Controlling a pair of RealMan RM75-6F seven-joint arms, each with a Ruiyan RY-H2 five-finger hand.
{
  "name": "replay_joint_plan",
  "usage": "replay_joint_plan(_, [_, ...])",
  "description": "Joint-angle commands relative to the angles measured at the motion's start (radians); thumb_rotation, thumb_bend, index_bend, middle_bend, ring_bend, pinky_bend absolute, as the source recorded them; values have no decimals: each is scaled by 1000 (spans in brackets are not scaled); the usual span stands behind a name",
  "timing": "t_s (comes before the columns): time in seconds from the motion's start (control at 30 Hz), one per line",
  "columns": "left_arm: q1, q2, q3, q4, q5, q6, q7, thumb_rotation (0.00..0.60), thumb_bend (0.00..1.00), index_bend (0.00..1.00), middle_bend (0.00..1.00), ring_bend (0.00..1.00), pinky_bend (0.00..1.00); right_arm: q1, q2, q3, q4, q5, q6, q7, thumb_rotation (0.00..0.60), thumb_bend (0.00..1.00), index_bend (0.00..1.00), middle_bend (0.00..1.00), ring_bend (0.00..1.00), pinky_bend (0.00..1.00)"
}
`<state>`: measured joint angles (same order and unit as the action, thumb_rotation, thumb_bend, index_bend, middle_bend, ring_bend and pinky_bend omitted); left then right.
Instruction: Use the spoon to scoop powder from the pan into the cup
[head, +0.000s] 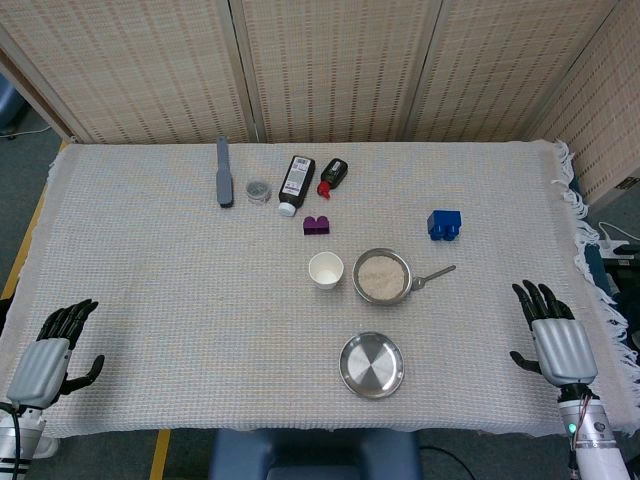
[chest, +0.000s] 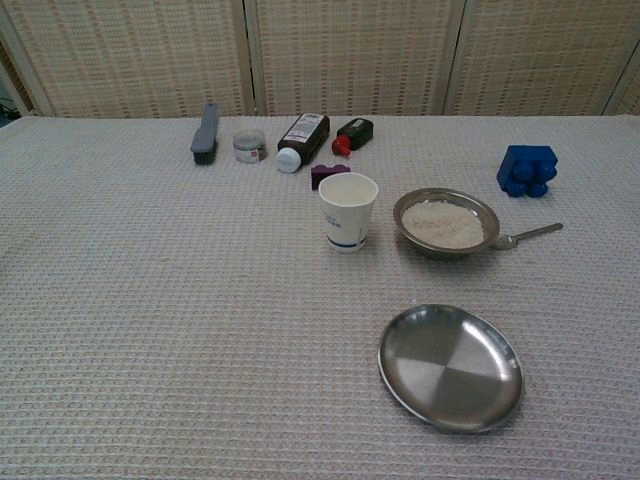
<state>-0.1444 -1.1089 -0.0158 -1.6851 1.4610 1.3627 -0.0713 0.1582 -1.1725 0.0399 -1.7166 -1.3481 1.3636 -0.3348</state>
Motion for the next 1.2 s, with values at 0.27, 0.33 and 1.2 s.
replay_joint_plan(0.27, [5, -6, 0, 15, 17, 20, -1, 600, 412, 0, 0, 0, 0, -3, 3, -4, 8, -49, 11, 53, 600, 33, 0, 0, 0, 31])
replay_joint_plan(0.33, [5, -8, 0, 18, 18, 20, -2, 600, 413, 0, 0, 0, 0, -4, 1, -4, 12, -53, 14, 52, 600, 26, 0, 0, 0, 6])
replay_joint_plan(1.2, [-1, -16, -6, 23, 16, 15, -20, 600, 411, 0, 0, 0, 0, 120, -74, 108, 171, 21, -116, 40, 600, 68, 366, 879, 974, 995])
